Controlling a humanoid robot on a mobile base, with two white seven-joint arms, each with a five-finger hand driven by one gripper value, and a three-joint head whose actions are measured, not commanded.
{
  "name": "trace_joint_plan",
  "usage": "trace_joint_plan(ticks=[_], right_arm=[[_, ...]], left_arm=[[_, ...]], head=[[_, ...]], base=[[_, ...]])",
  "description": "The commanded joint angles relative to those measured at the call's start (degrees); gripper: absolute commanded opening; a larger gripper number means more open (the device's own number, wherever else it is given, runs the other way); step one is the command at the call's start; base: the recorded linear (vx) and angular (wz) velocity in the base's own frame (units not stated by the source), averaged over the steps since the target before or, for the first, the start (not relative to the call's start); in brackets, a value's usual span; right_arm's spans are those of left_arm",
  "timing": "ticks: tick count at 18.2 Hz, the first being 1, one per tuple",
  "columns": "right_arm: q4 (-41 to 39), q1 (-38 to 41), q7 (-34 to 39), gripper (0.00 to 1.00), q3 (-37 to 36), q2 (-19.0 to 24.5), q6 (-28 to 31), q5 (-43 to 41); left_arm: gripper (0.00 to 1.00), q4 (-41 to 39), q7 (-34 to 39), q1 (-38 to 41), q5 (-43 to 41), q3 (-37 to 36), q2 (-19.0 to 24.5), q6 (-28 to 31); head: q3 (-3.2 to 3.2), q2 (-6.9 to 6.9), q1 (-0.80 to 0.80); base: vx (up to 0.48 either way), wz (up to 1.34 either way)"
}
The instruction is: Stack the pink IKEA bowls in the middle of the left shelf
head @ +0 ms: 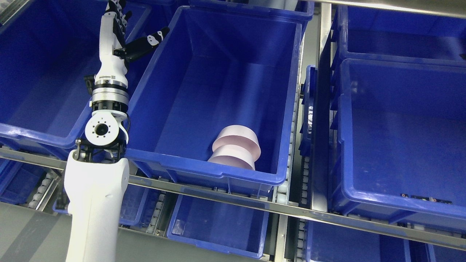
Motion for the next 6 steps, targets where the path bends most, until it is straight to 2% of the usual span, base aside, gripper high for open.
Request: trace_joint_plan(ticks=[1,6], right_arm=[[-1.9,0.1,0.0,1.00,-0.6,-1.0,0.0,0.0],[-1.9,0.2,0.0,1.00,-0.6,-1.0,0.0,0.0]], left_arm=[[1.00,-3.1,0.0,1.5,1.0,-2.4,0.8,0.9],[1.00,-3.2,0.0,0.9,1.0,-2.2,0.8,0.9]], head=[[0.00,0.00,0.00],[0.00,0.00,0.00]], base=[[0.000,0.00],[0.000,0.00]])
